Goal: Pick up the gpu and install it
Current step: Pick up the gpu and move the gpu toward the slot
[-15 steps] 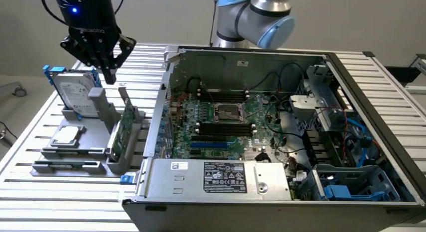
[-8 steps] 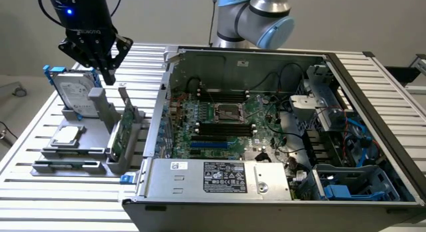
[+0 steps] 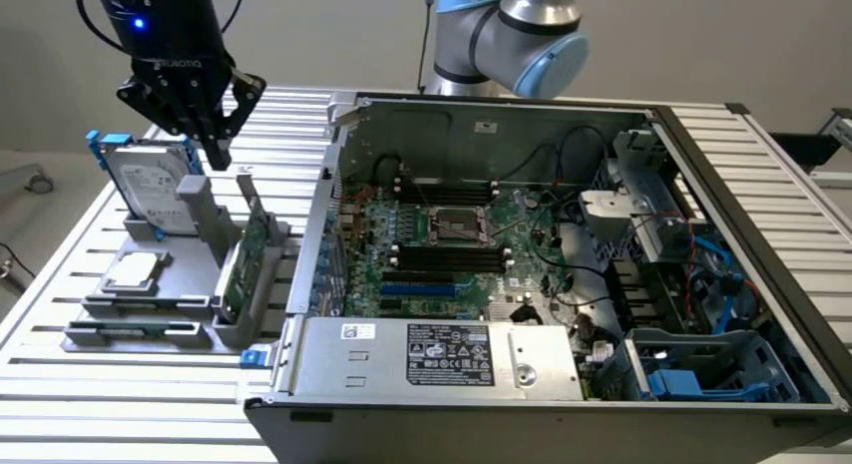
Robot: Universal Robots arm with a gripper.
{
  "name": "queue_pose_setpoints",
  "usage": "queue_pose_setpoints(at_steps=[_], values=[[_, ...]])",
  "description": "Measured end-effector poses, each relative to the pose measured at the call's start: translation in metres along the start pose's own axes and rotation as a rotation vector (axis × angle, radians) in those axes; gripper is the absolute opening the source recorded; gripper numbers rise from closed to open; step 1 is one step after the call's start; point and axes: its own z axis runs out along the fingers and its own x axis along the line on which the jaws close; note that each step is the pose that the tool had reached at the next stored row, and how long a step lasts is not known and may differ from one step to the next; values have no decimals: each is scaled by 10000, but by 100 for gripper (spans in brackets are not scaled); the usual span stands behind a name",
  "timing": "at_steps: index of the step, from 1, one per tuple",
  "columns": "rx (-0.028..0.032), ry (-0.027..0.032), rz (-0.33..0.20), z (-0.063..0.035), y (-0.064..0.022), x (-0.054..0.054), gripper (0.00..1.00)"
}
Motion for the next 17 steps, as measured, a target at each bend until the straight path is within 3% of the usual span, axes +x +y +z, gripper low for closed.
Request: queue_pose_setpoints(at_steps=[5, 7, 8, 12, 17], values=[[-1, -1, 0, 0, 0, 0, 12], [0, 0, 0, 0, 0, 1, 24], [0, 0, 0, 0, 0, 1, 24], [9, 7, 1, 16, 0, 7, 42], [11, 20, -1, 109, -98, 21, 42]])
